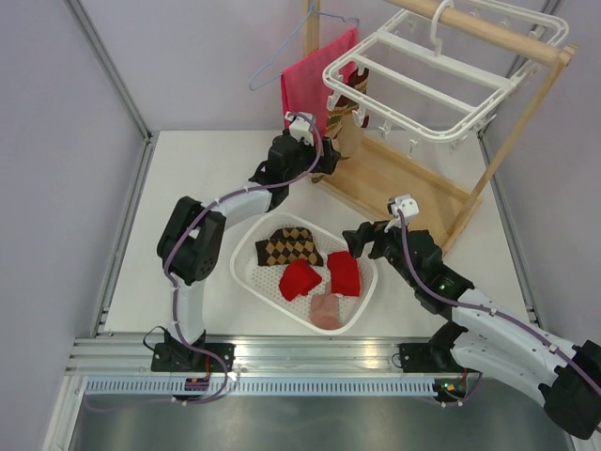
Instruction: Remove the socks clipped to the hanger
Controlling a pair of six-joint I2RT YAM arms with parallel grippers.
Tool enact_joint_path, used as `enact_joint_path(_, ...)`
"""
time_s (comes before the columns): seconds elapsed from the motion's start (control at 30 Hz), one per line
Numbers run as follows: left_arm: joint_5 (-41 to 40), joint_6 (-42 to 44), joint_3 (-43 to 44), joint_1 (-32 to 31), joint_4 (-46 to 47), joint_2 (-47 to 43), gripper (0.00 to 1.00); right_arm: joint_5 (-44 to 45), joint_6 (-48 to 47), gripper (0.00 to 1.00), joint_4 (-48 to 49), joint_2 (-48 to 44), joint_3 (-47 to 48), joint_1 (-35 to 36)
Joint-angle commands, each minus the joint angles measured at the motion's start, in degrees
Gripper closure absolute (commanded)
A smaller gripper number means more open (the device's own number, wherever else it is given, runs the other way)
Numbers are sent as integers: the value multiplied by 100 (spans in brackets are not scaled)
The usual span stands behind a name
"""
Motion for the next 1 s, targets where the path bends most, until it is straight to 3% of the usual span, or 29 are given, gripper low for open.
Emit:
enact_joint_path(0.0, 347, 119, 391, 55, 50, 231, 0, -89, -114, 2, 13, 105, 132, -43)
enact_joint_path(0.13, 602, 49, 496, 55, 67, 503, 3, -124, -132, 2, 84, 141, 79, -61)
enact_joint_path(0.27, 866, -65, 602, 55, 15, 626, 38, -124, -132, 2, 119, 106, 18, -87)
enact_joint_path(0.33, 918, -83, 602, 63, 15, 627, 47, -133, -132, 2, 110, 79, -26, -96)
enact_joint_path(0.4, 1111, -57, 602, 55, 15, 592, 63, -142, -114, 2, 110, 79, -44, -114)
enact_joint_path(0.43, 1190, -39, 558, 46, 23, 557, 72, -168, -97, 2, 101, 62, -61, -114)
enact_joint_path(0.47, 1226, -22, 532, 55, 41, 521, 89, -212, -97, 2, 92, 62, -70, -114)
enact_joint_path(0.5, 1218, -22, 479, 55, 59, 434, 94, -221, -88, 2, 101, 36, -79, -122)
enact_joint_path(0.97, 1138, -48, -1252, 37, 226, -998, 98, -28, 9, 2, -285, -413, -264, -131)
